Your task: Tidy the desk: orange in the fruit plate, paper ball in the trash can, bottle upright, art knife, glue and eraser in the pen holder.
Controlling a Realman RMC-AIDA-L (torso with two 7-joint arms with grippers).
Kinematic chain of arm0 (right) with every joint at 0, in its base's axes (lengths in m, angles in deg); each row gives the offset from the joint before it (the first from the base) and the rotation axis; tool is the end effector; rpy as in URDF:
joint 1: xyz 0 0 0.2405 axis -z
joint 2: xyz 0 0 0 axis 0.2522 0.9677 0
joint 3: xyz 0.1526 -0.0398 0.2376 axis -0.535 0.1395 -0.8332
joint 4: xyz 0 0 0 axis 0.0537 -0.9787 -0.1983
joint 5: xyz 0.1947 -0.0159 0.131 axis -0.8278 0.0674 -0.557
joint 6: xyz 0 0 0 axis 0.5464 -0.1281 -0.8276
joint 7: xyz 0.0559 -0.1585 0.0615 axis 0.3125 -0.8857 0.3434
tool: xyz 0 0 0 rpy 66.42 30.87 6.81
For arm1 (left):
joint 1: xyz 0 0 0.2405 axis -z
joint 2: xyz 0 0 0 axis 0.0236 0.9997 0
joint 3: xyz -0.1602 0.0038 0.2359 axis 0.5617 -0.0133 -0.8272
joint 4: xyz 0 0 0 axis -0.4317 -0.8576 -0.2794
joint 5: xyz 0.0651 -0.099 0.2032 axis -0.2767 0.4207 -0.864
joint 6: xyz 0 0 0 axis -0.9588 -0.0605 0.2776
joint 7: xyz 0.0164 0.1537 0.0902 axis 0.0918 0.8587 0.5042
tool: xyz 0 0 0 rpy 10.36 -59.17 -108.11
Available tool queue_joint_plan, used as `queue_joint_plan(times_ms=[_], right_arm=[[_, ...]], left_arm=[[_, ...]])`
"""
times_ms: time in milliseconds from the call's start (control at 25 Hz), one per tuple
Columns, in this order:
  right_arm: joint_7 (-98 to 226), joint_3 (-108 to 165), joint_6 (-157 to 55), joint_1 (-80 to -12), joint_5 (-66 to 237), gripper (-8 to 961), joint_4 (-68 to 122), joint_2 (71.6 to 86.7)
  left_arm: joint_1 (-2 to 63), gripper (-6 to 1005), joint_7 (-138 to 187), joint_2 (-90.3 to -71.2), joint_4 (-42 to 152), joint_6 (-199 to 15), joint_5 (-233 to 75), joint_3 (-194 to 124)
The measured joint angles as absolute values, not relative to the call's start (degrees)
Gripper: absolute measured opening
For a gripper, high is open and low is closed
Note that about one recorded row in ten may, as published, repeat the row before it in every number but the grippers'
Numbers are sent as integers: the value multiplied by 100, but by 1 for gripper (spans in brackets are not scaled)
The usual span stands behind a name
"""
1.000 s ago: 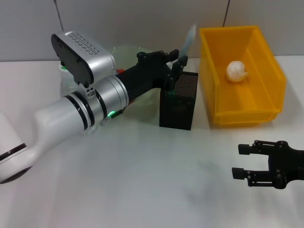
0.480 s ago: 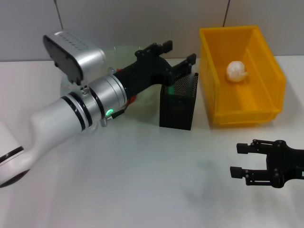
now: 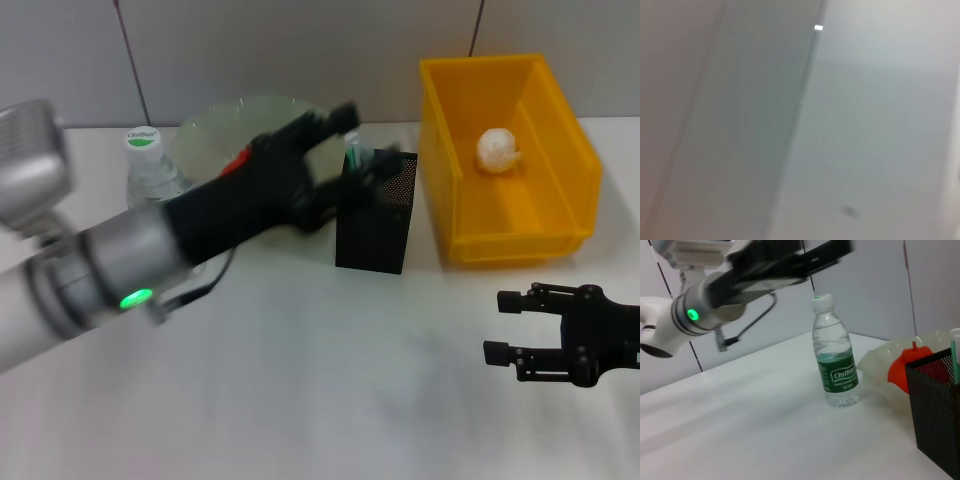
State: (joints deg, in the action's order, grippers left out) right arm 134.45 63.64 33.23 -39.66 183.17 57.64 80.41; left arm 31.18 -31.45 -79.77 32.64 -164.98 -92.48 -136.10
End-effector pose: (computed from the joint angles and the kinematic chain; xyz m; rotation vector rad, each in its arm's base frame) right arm 0.3283 0.3422 -0.0212 -2.7494 0.5964 0.6571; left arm -0.1885 0.3826 -0.0783 -2.4840 -0.4191 -1.3806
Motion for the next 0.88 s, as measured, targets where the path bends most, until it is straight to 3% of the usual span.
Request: queue_joint_plan(times_ms=[240,360,640,880], right_arm=[[13423,6375,3459,-4017,18306,768,5779,8121],[13410,6402,3505,-4044,18305,768,5776,8166],[13281,6442,3549,-4182,18404,768,5683,8319],[13210,6509,3520,-4248,18435,768,5558,8336]], left_arm=[[2677,813,-3819,-7521,3328,-17507,-11972,-12338],[2584,813,-3859,-7452,3350,-17562,-12925,-11876],[2405,813,-3510,-7476,3412,-17463,-14307,-10885],[2378,813,-3462,-7502,3424,-17440,-14562,-10575]])
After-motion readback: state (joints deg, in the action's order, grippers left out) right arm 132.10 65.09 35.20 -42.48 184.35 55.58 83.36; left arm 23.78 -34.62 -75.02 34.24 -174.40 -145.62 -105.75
